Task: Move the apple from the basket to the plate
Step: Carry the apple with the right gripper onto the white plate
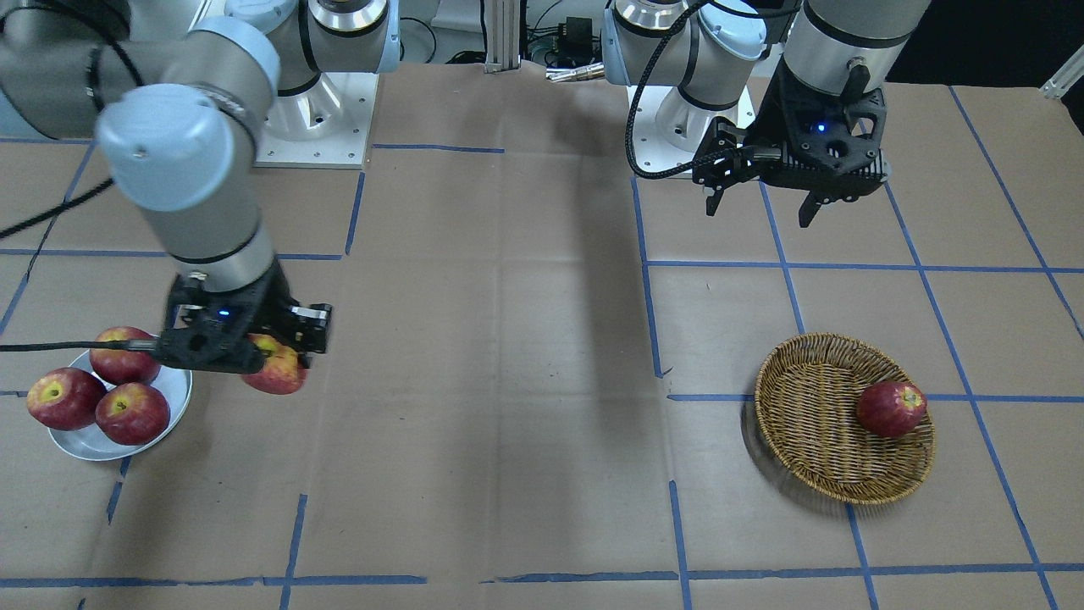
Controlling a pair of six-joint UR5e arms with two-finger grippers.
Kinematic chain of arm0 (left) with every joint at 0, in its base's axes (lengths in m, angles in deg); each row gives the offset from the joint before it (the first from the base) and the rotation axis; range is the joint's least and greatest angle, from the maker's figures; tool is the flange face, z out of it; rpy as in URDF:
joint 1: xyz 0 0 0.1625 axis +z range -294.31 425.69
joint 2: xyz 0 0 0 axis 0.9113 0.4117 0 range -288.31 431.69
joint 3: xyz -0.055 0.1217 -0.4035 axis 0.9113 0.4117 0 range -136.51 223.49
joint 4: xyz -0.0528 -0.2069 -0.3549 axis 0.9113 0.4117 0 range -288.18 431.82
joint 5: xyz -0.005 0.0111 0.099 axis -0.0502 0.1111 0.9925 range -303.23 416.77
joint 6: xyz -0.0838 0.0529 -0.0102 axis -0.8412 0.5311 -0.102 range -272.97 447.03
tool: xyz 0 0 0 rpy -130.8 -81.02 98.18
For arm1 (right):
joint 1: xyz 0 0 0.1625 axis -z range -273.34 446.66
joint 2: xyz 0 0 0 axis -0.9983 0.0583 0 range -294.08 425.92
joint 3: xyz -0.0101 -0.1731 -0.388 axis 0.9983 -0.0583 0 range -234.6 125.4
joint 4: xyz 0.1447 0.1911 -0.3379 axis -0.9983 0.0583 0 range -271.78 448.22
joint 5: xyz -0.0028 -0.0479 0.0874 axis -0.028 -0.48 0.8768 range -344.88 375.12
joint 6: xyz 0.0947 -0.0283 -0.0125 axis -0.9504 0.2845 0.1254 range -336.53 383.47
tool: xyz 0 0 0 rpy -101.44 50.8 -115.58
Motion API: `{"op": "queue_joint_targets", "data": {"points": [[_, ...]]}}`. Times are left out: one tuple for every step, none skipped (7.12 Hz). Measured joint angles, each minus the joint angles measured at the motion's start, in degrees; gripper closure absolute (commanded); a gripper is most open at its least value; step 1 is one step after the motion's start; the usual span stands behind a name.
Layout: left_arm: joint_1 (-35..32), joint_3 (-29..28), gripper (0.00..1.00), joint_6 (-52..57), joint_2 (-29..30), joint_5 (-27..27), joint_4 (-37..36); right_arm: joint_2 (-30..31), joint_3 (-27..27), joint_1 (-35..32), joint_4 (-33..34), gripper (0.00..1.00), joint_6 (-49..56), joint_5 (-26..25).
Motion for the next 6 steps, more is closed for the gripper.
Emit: {"op": "queue_joint_targets", "data": {"points": [[0.00,0.00,0.01,0.00,0.05,-0.07,-0.02,1.77,2.06,6.30,0.09,0.46,8.18,0.11],[0.00,0.02,0.01,0.00,0.03,-0.07,-0.03,2.56,3.35,12.40,0.21,0.46,15.94,0.41],[0.00,0.04,0.01,0.00,0.00,-0.07,-0.04,2.34,3.92,17.53,0.63,0.46,22.46,0.87],[0.00,-0.04,0.01,0.00,-0.05,-0.19,-0.02,1.42,4.50,20.73,2.13,0.46,27.07,1.14],[-0.02,-0.31,0.01,-0.09,-0.01,-0.43,0.00,0.05,5.69,22.32,4.87,0.46,29.73,1.57],[-0.05,-0.55,0.01,-0.32,0.23,-0.59,-0.16,-0.82,6.99,22.86,7.26,0.46,30.74,2.07]]}}
